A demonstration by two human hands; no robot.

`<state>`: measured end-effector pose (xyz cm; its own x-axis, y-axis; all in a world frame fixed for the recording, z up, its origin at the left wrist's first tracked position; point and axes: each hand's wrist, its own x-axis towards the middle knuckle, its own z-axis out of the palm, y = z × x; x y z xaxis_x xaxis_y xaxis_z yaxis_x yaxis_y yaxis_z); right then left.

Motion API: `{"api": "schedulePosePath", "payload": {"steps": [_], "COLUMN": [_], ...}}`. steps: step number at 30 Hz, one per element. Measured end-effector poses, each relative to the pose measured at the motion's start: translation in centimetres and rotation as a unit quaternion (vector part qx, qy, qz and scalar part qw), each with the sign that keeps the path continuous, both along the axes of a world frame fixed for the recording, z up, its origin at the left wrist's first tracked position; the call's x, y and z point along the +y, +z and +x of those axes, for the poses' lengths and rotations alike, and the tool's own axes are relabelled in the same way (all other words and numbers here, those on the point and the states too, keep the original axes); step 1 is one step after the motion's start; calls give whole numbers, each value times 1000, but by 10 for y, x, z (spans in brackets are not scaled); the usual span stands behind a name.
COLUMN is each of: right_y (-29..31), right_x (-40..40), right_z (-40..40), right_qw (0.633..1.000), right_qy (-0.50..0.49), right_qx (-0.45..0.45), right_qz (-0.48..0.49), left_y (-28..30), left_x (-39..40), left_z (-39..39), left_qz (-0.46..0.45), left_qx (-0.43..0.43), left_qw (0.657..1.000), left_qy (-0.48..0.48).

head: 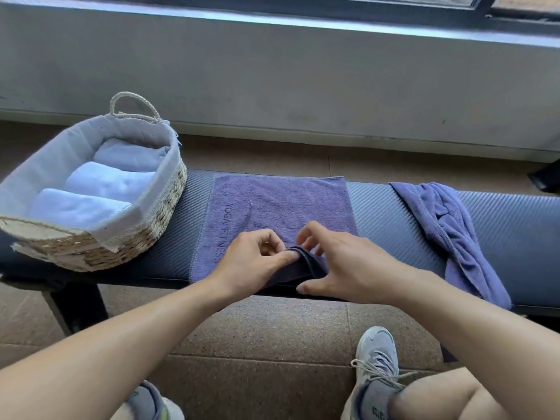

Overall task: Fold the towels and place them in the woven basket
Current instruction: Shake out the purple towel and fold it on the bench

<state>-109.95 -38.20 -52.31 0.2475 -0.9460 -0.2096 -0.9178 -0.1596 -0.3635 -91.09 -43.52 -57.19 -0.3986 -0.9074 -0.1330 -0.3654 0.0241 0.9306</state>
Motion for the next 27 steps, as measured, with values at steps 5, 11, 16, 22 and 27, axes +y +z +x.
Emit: {"api": "schedulePosePath", "payload": {"steps": [5,11,16,22,27], "right_y": [1,6,11,21,19], "right_x": [-4,-14,-17,-16,-16], "right_z": [1,-13,-32,-48,-49], "right_qw": [999,992,984,953,921], "right_qy": [-44,-112,-110,-98,-114], "right_qx": [-11,-14,-137,-279,-355], "right_qz": [-12,-53,-34,73,112], "left_y": [-2,-1,-2,-4,-3], "left_x": [-1,-1,-2,-2,-4], "left_z": [1,1,5,8,10], "left_qz": [11,24,19,22,7], "left_qx": [2,18,4,20,-32], "left_qw": [1000,999,999,999,996], "left_qy": [-2,-20,-34,-43,-80]}}
